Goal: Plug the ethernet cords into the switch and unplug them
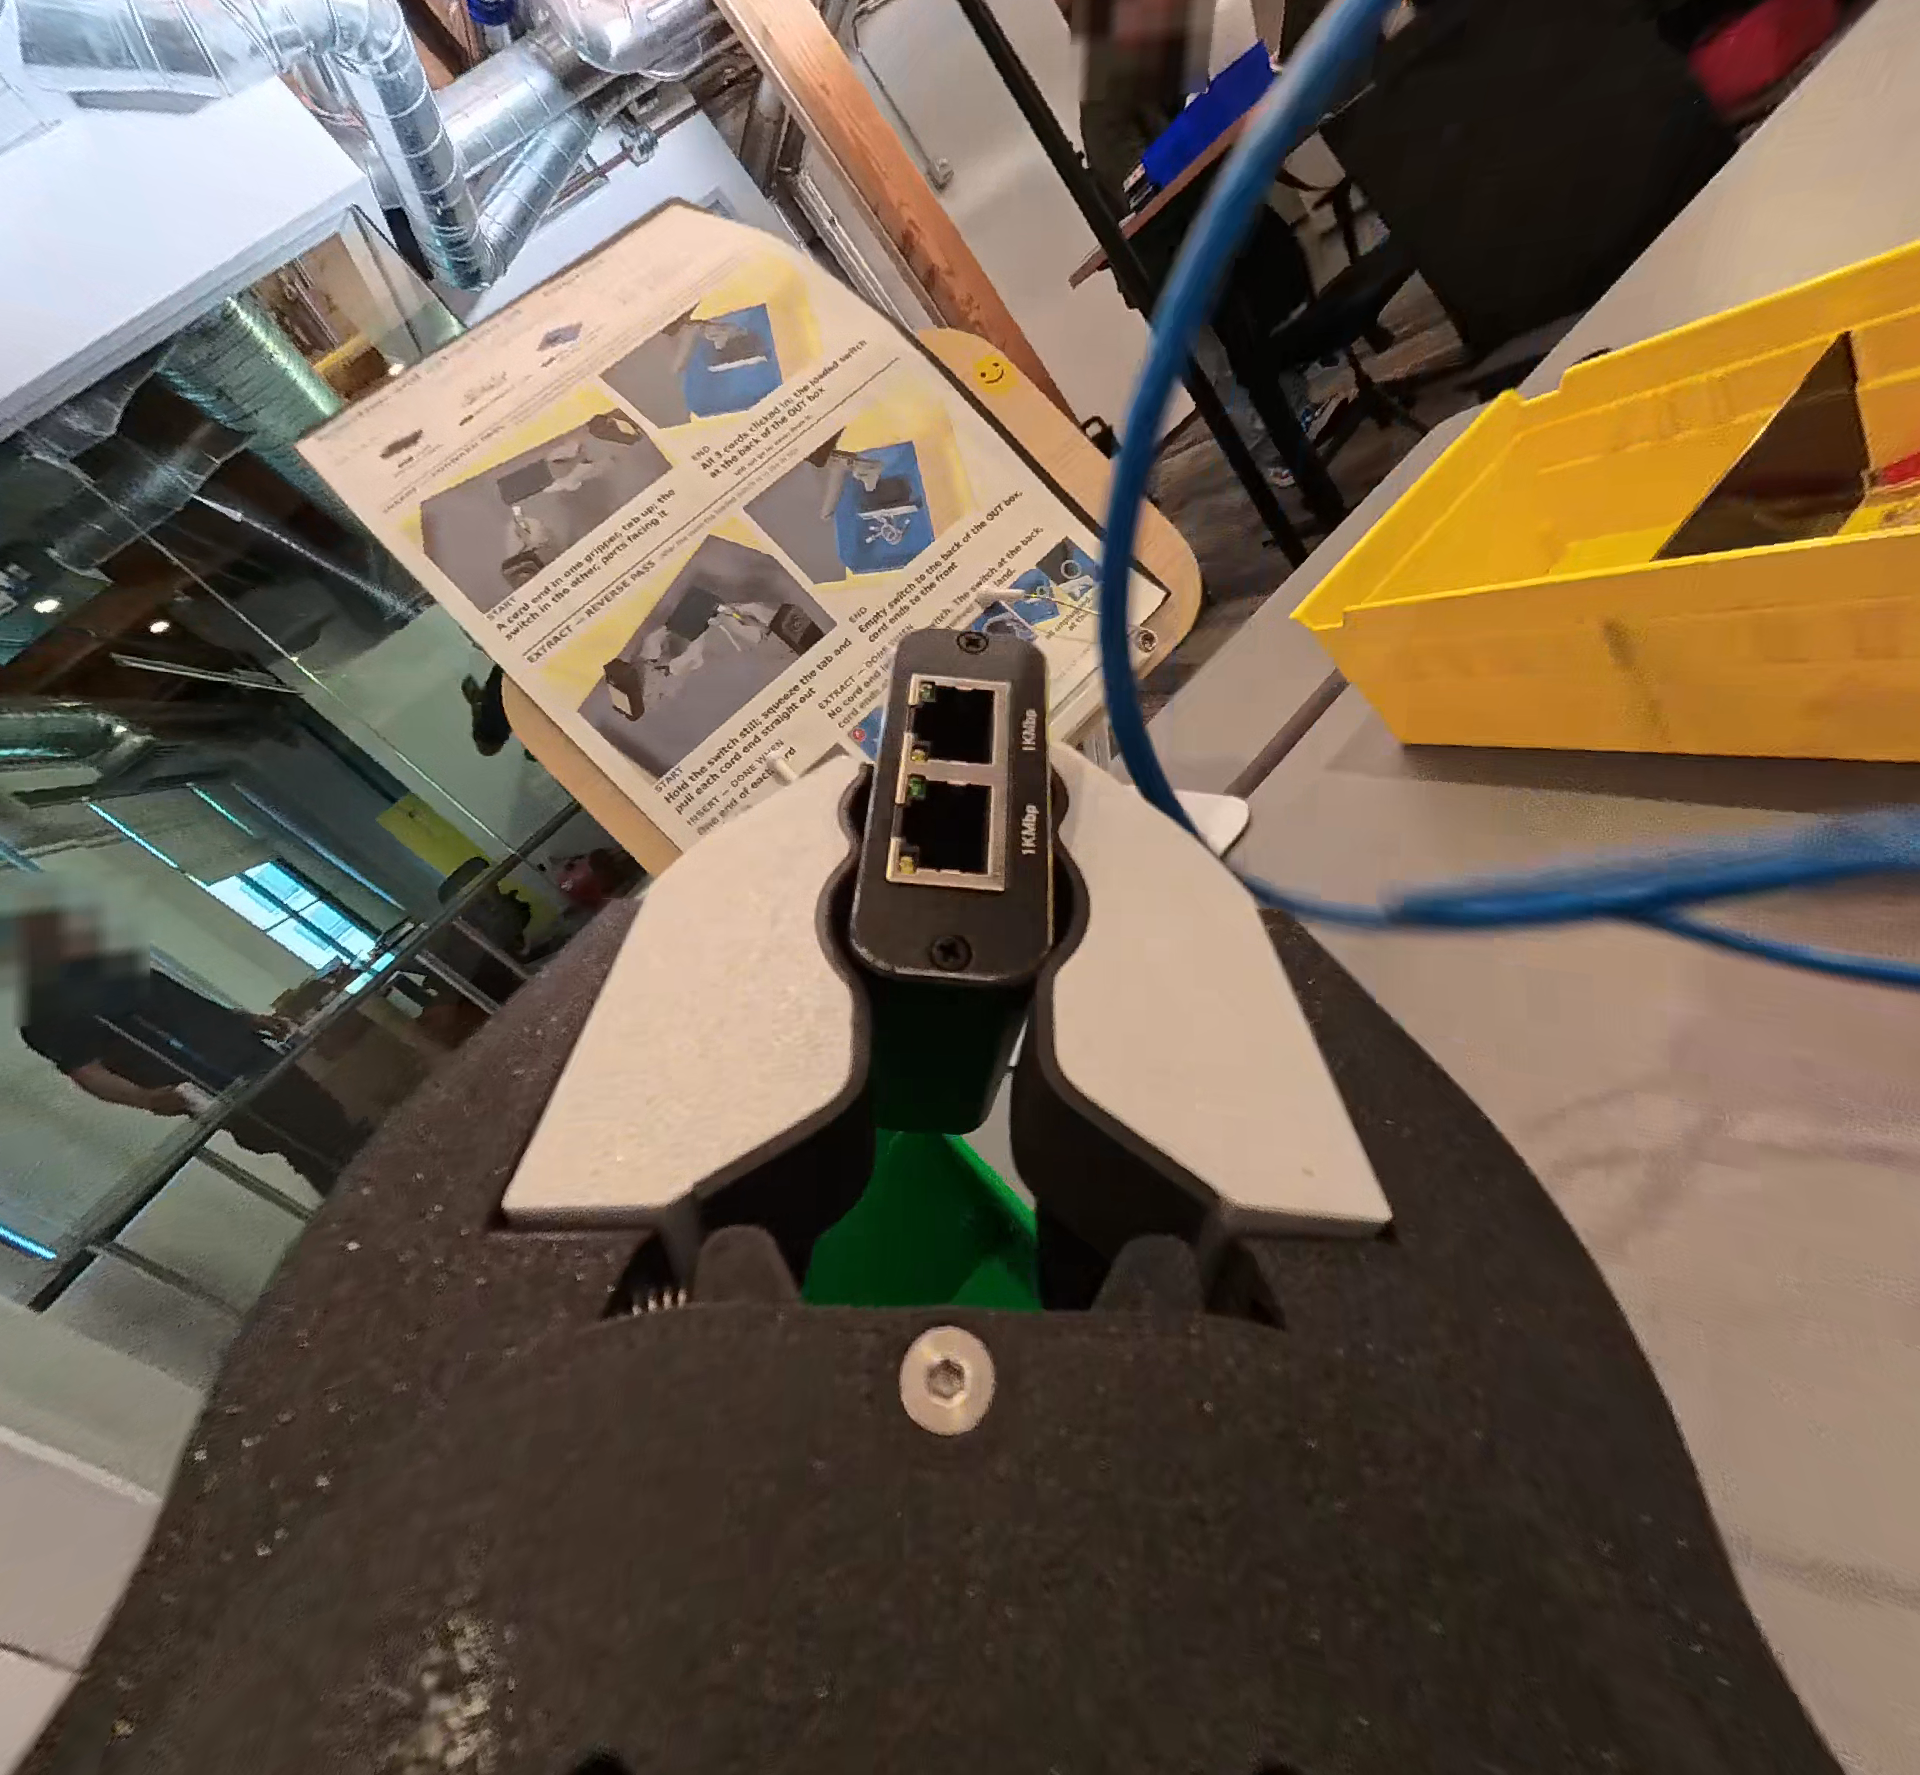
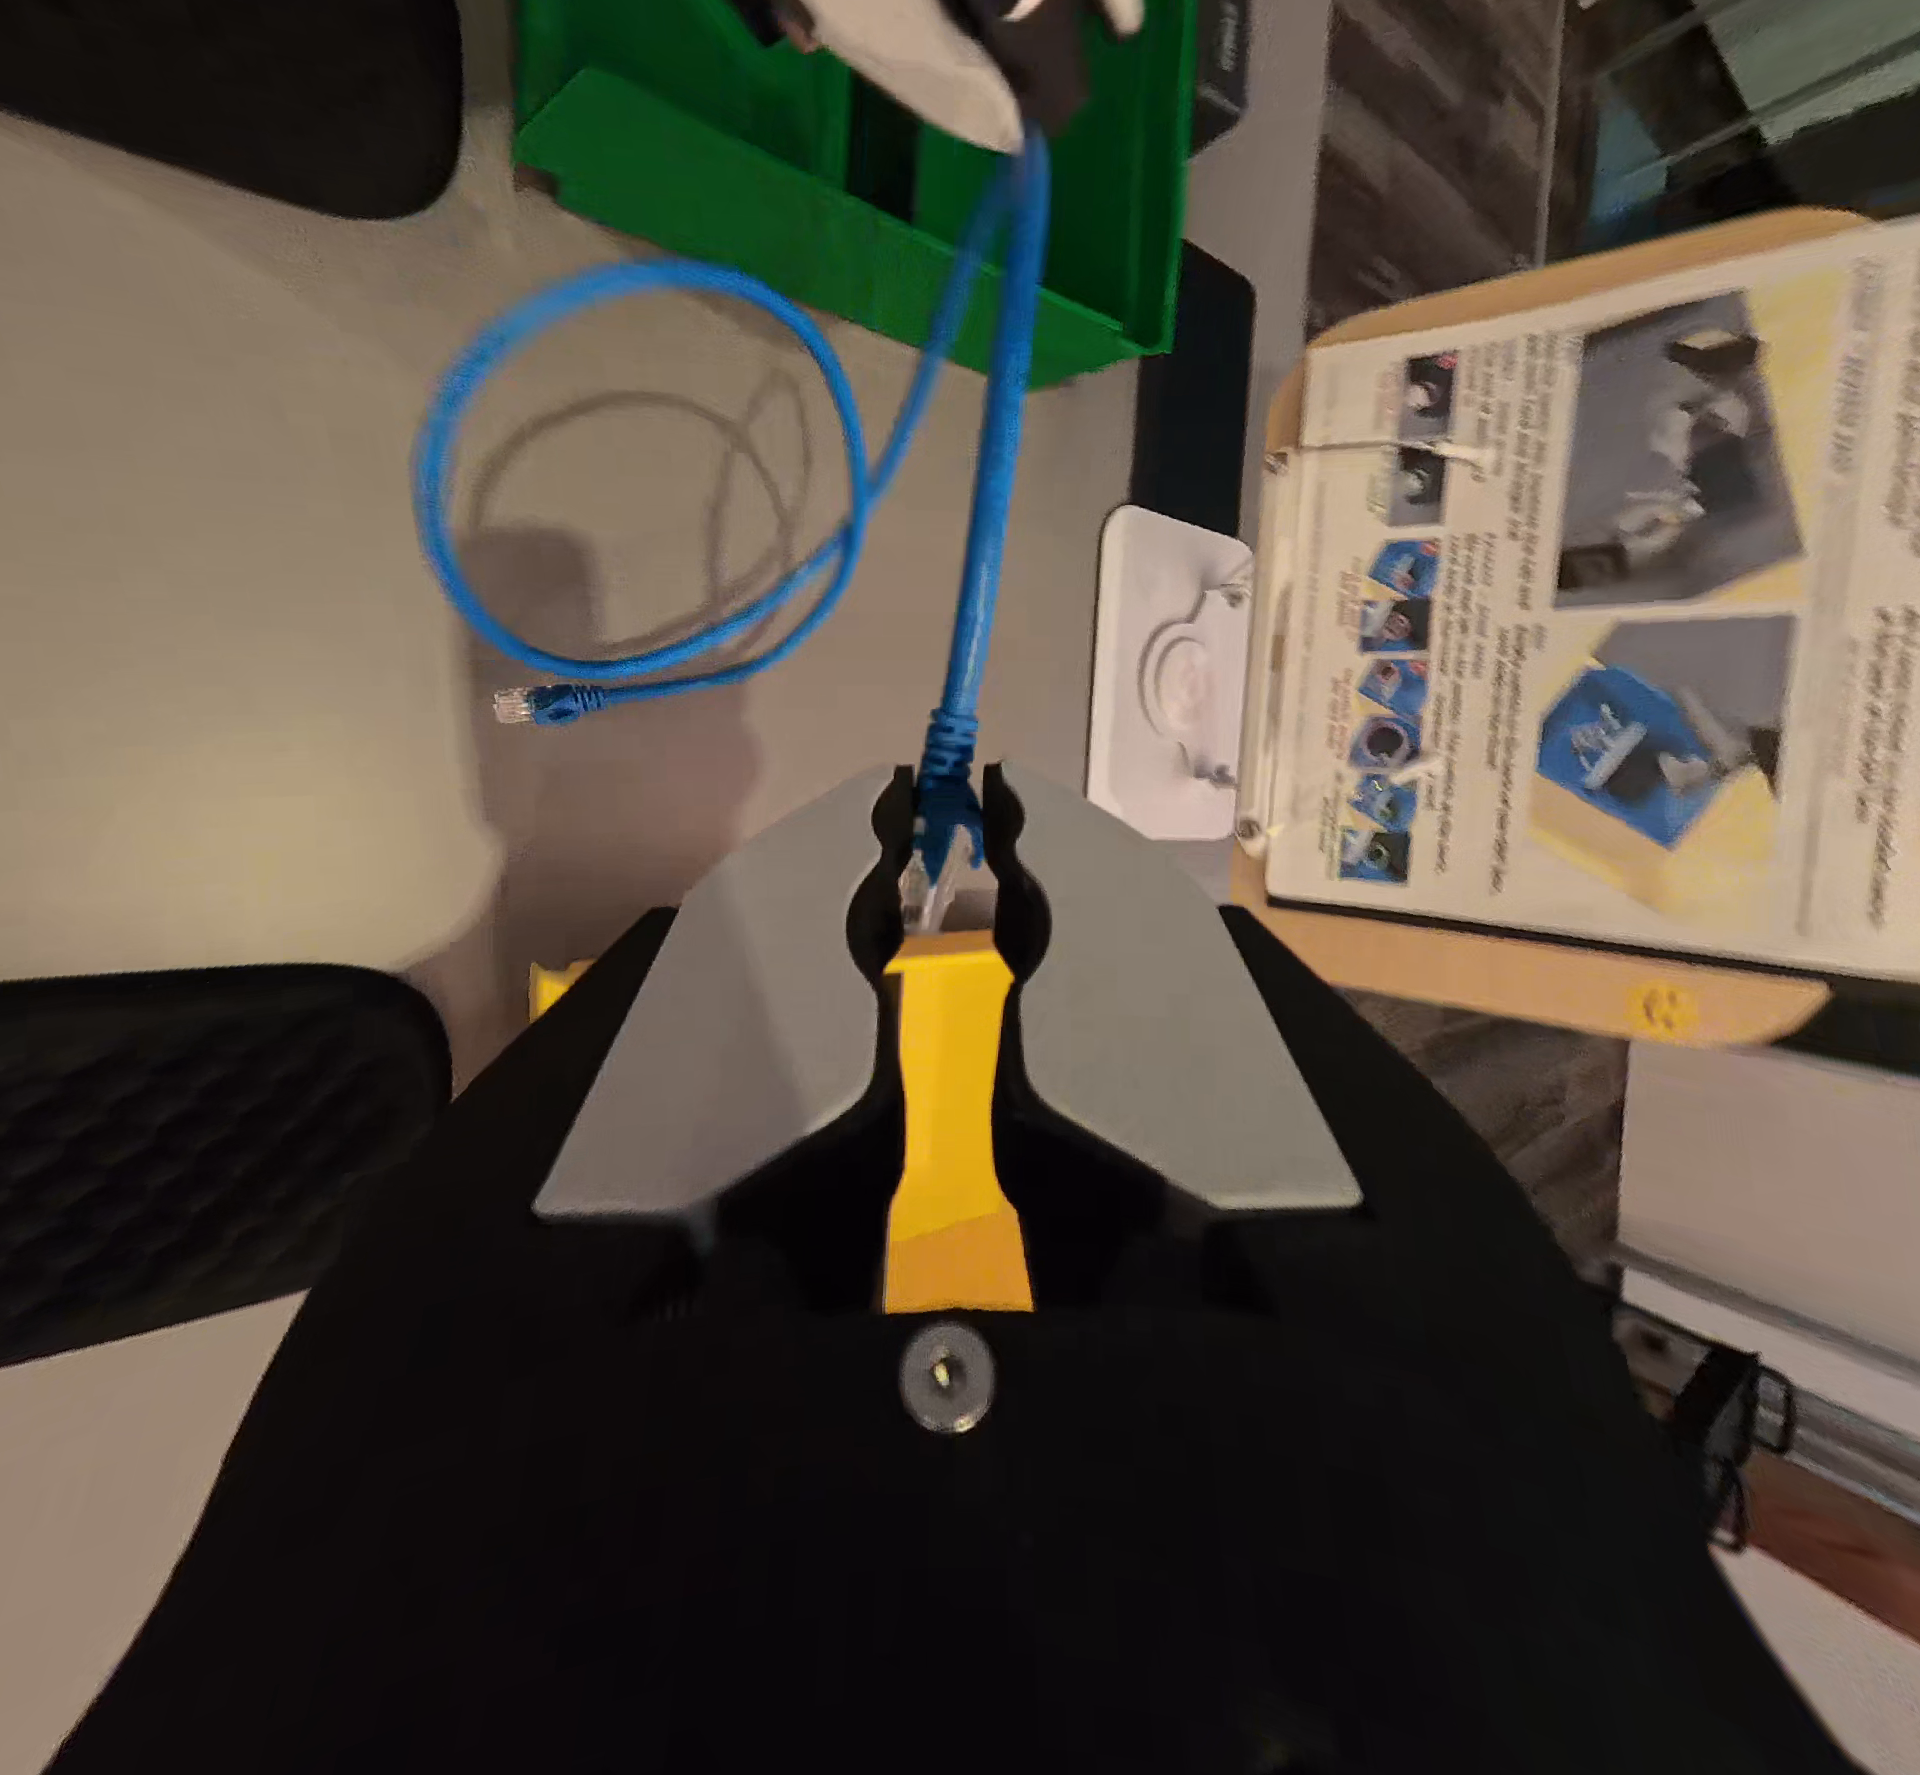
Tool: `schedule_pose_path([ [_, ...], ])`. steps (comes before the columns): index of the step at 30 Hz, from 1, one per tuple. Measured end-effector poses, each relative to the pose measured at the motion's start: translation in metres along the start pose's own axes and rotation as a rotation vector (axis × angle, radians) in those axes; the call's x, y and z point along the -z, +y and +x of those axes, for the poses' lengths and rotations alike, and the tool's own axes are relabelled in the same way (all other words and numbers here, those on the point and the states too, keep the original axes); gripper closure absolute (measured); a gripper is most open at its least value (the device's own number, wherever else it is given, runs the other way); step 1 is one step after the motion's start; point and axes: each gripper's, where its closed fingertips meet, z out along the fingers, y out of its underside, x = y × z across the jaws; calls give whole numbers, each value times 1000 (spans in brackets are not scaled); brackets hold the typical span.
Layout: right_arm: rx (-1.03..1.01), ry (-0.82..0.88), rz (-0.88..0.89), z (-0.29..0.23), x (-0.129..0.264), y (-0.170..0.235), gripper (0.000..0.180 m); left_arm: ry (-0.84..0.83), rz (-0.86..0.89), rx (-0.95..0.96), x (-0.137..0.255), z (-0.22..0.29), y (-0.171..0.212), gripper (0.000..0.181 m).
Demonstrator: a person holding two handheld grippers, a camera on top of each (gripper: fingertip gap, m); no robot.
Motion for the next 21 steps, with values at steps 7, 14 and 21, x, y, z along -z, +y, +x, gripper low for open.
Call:
schedule_pose_path([
  [7, -233, 143, -88, 54, 88, 68, 168, 31, -48, -55, -14, 22, 8, 154],
  [14, -409, 309, -44, 71, 145, 122, 179, 124, -39, -46, -26, 55, 5, 154],
  [21, -442, 154, -230, 17, 88, 179, 179, 164, -51, -52, -30, 68, 6, 154],
])
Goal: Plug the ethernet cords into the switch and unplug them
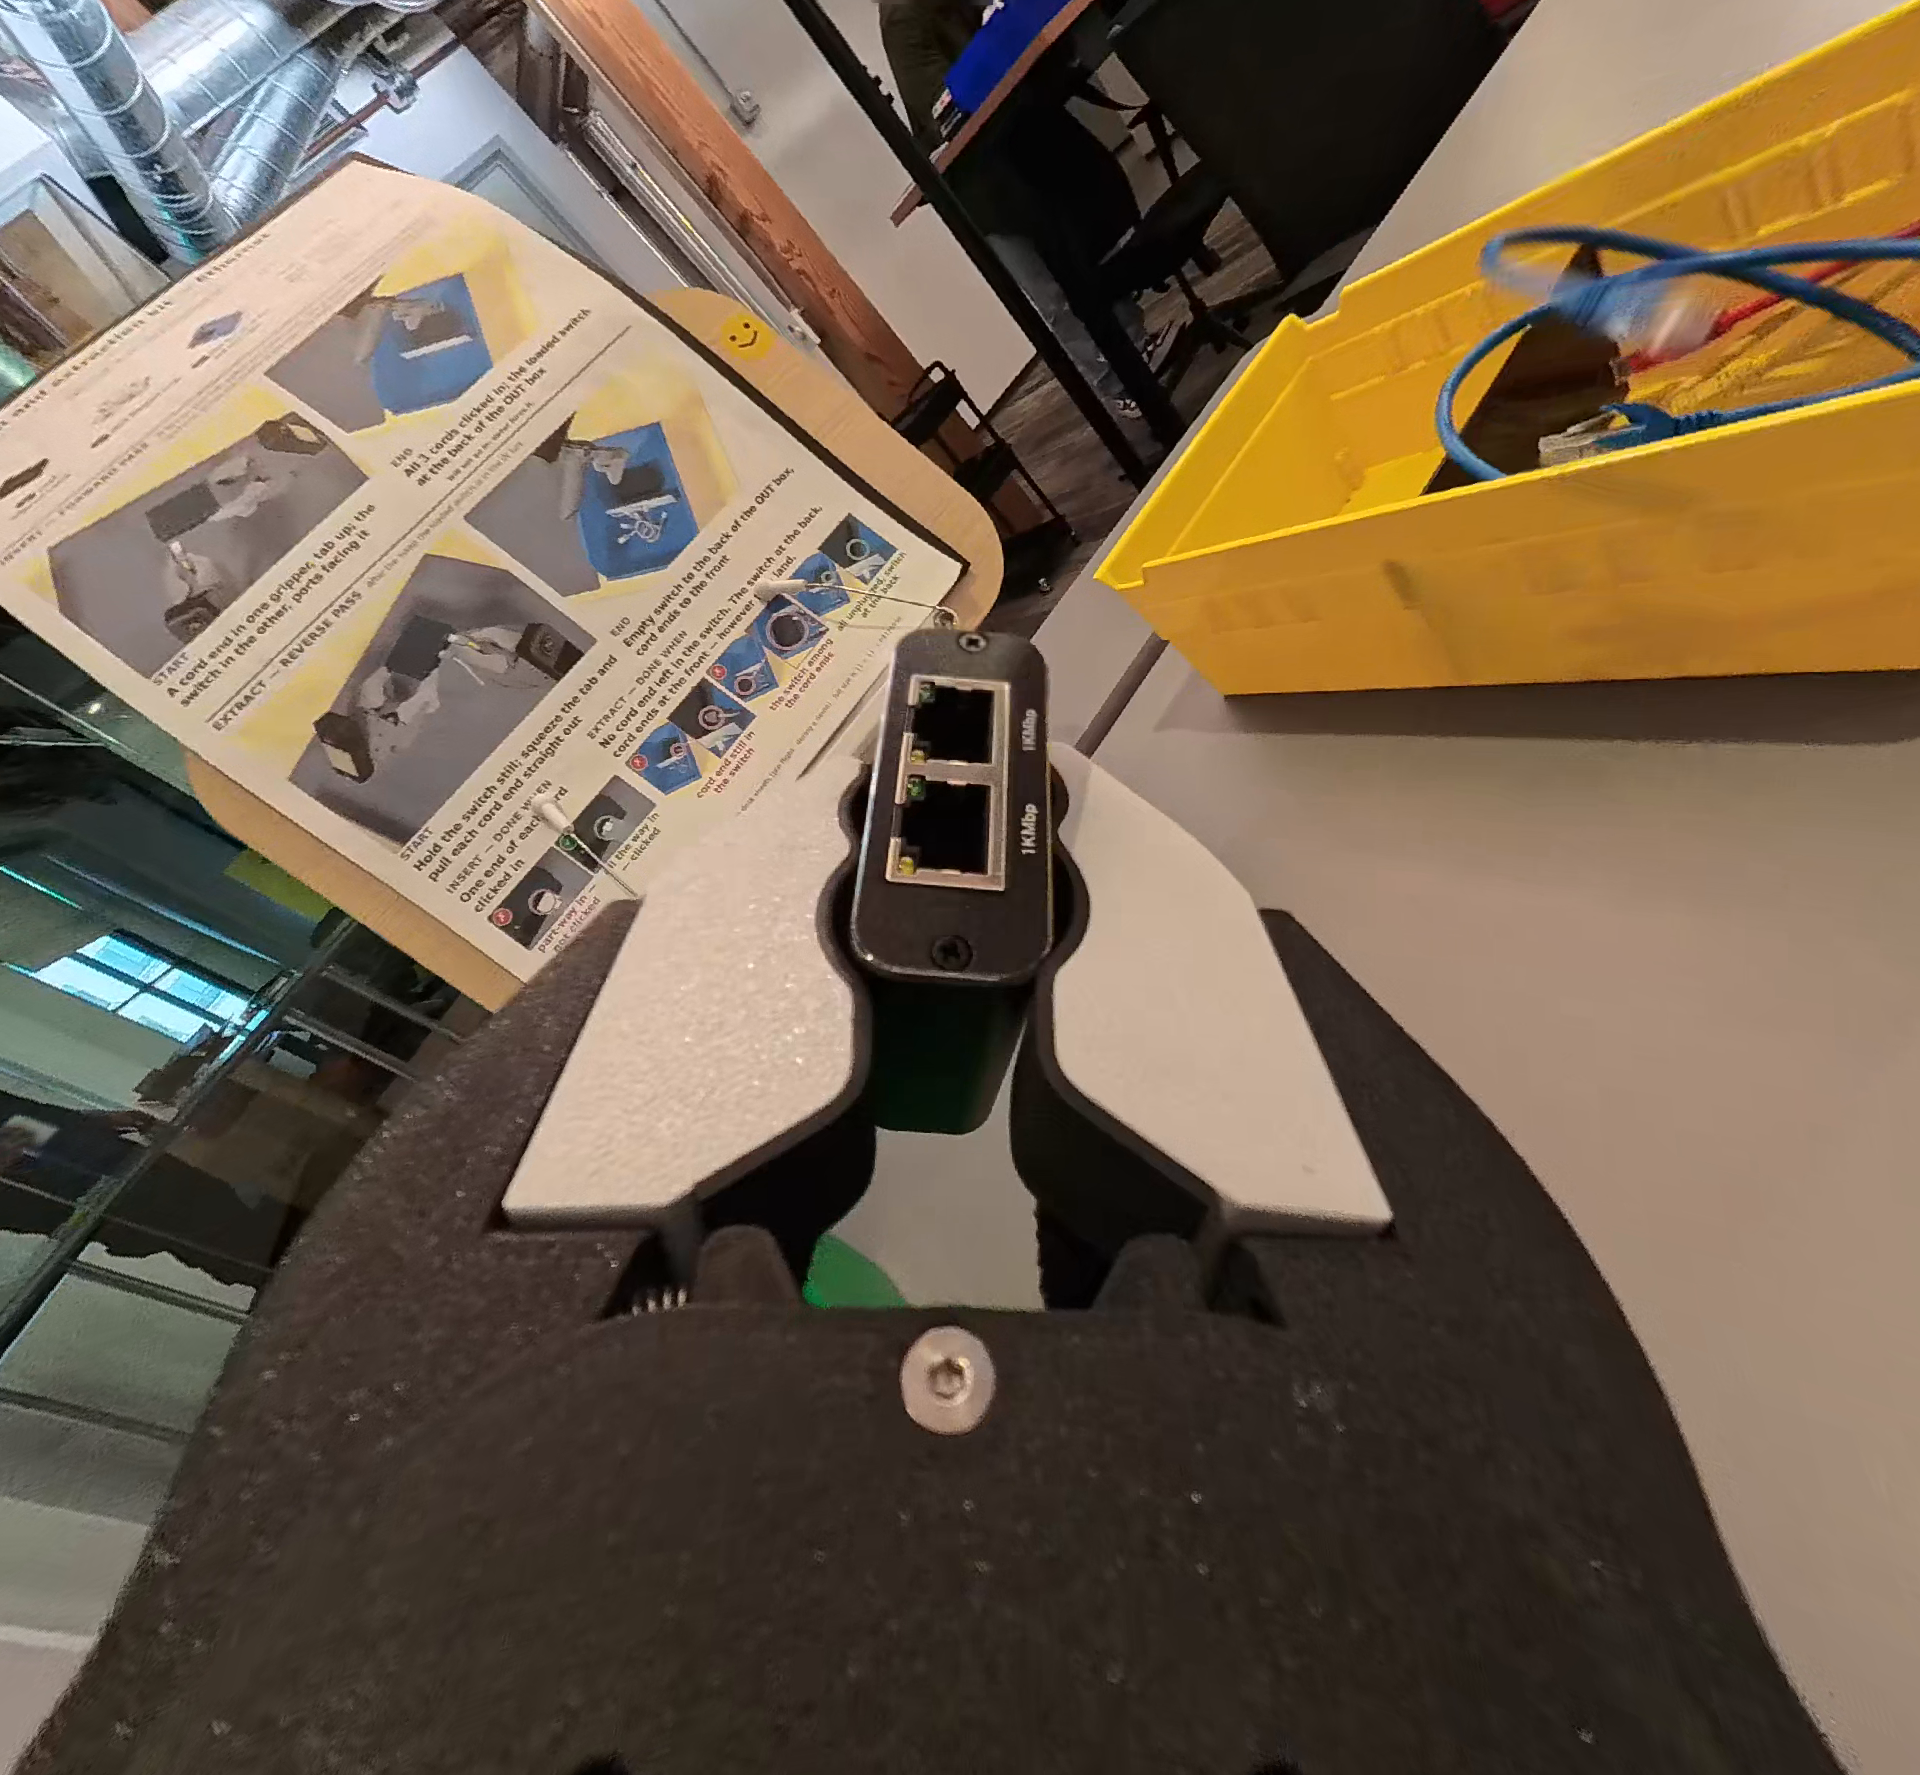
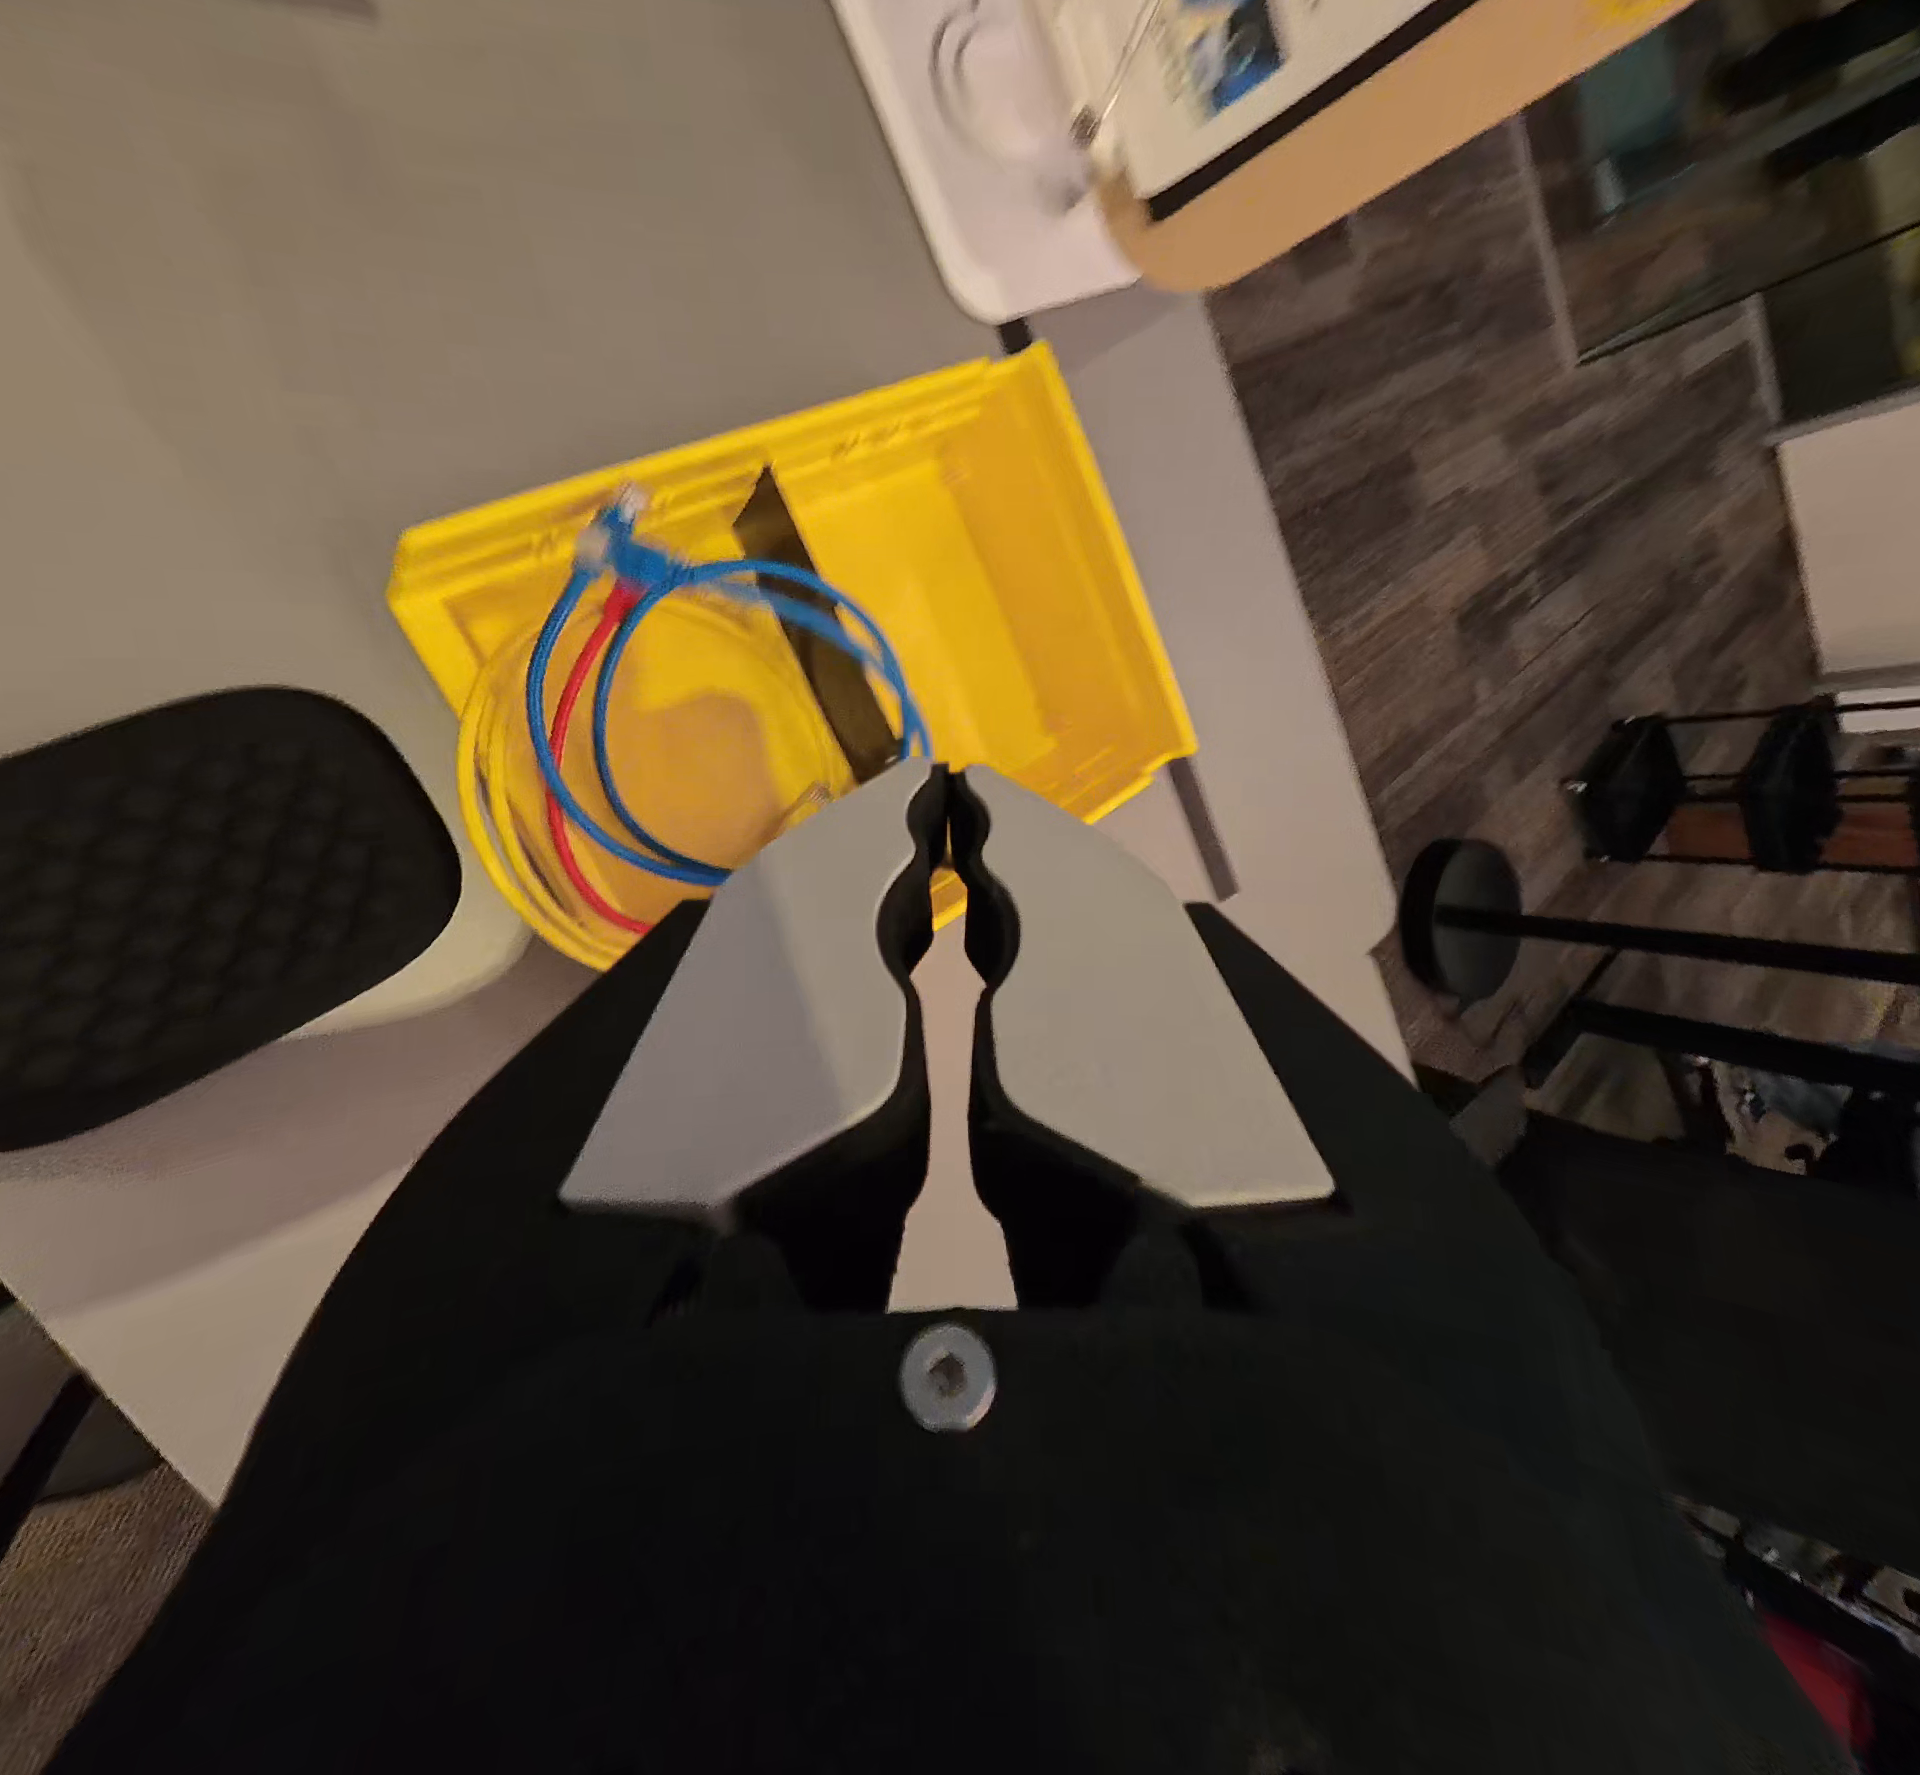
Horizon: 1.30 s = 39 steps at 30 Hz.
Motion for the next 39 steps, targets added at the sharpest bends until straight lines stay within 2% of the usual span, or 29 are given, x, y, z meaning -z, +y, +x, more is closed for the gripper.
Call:
schedule_pose_path([
  [4, 34, -44, -70, -39, -56, 37, 179, 18, -17, -16, -3, 5, 3, 154],
  [7, 3, -9, -69, -54, -98, 59, 178, 35, -32, -35, -5, 10, 6, 154],
  [9, -40, 11, -35, -58, -125, 67, 161, 45, -43, -51, -7, 14, 7, 154],
  [13, 29, 170, -38, -41, -166, 74, 150, 67, -54, -79, -10, 23, 8, 154],
  [15, 37, 227, -48, -28, -183, 73, 135, 81, -58, -91, -11, 27, 8, 154],
  [18, -11, 199, -105, -20, -207, 81, 134, 93, -70, -107, -14, 32, 10, 154],
  [19, -33, 158, -124, -22, -213, 85, 141, 98, -74, -112, -14, 34, 10, 154],
  [24, -52, 76, -138, -25, -205, 79, 165, 103, -89, -131, -16, 37, 13, 154],
  [31, -159, 59, -350, -11, -162, 84, 174, 106, -98, -145, -17, 39, 14, 154],
  [36, -327, -138, -527, -25, -126, 88, 174, 102, -99, -140, -15, 36, 12, 154],
  [39, -330, -200, -667, -34, -125, 107, 174, 106, -103, -146, -15, 37, 12, 154],
])
